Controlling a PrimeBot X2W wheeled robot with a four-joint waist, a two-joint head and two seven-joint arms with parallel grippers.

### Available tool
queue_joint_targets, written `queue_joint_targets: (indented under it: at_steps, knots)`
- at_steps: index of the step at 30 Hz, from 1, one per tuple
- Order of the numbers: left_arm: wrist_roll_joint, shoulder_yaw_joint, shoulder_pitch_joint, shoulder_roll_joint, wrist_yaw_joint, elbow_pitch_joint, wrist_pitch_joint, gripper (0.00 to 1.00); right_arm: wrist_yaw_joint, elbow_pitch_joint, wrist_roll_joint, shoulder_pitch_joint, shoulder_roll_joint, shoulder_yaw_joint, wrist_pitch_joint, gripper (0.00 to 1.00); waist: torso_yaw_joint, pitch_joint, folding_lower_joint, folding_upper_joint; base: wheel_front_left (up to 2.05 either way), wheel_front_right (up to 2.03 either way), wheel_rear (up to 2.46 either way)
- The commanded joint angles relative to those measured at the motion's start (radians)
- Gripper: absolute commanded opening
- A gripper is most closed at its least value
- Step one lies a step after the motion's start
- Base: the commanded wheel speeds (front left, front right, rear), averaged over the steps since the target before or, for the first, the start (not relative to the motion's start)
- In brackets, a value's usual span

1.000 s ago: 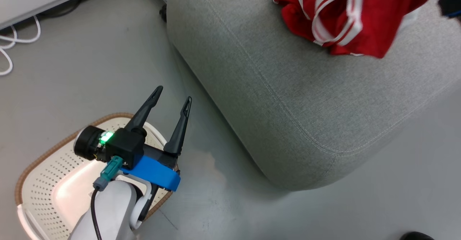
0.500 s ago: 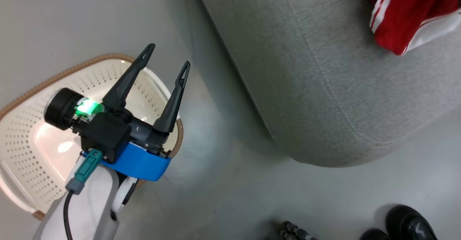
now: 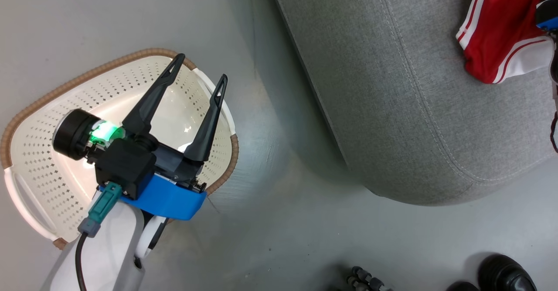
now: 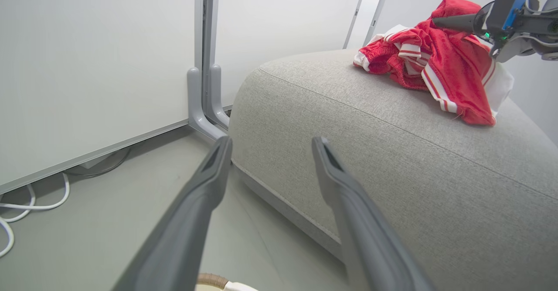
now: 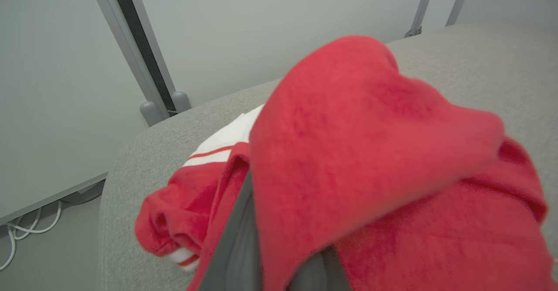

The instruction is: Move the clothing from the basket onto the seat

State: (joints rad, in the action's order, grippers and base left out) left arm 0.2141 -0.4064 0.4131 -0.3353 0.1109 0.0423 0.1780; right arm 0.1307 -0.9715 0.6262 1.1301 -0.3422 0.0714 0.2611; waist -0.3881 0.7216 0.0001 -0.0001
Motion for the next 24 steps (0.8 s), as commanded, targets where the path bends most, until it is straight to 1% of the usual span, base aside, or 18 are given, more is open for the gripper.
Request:
queue_joint_targets:
  at_steps: [1, 12, 17, 20, 24]
  knots:
    - [0.006, -0.003, 0.014, 0.003, -0.003, -0.006, 0.01, 1.0, 0.0, 0.008, -0.016, 0.014, -0.008, -0.001, 0.005, 1.0, 0.001, -0.005, -0.0001, 0.0001, 0.0, 0.0, 0.0]
    - [0.019, -0.015, 0.024, 0.004, -0.002, -0.037, 0.025, 1.0, 0.0, 0.023, -0.067, -0.034, 0.015, -0.011, 0.005, 1.0, 0.004, -0.031, -0.0001, 0.0001, 0.0, 0.0, 0.0]
    - [0.032, -0.028, 0.017, 0.027, -0.002, -0.073, 0.046, 1.0, 0.0, 0.038, -0.087, -0.078, 0.01, -0.01, 0.006, 1.0, 0.017, -0.086, -0.0001, 0.0001, 0.0, 0.0, 0.0]
    - [0.041, -0.036, 0.008, 0.045, -0.002, -0.107, 0.061, 1.0, 0.0, 0.055, -0.119, -0.118, -0.003, 0.01, 0.005, 1.0, 0.026, -0.128, -0.0001, 0.0001, 0.0, 0.0, 0.0]
    - [0.055, -0.038, -0.006, 0.069, 0.0, -0.158, 0.076, 1.0, 0.0, 0.071, -0.146, -0.174, -0.004, 0.023, 0.005, 1.0, 0.038, -0.194, -0.0001, 0.0001, 0.0, 0.0, 0.0]
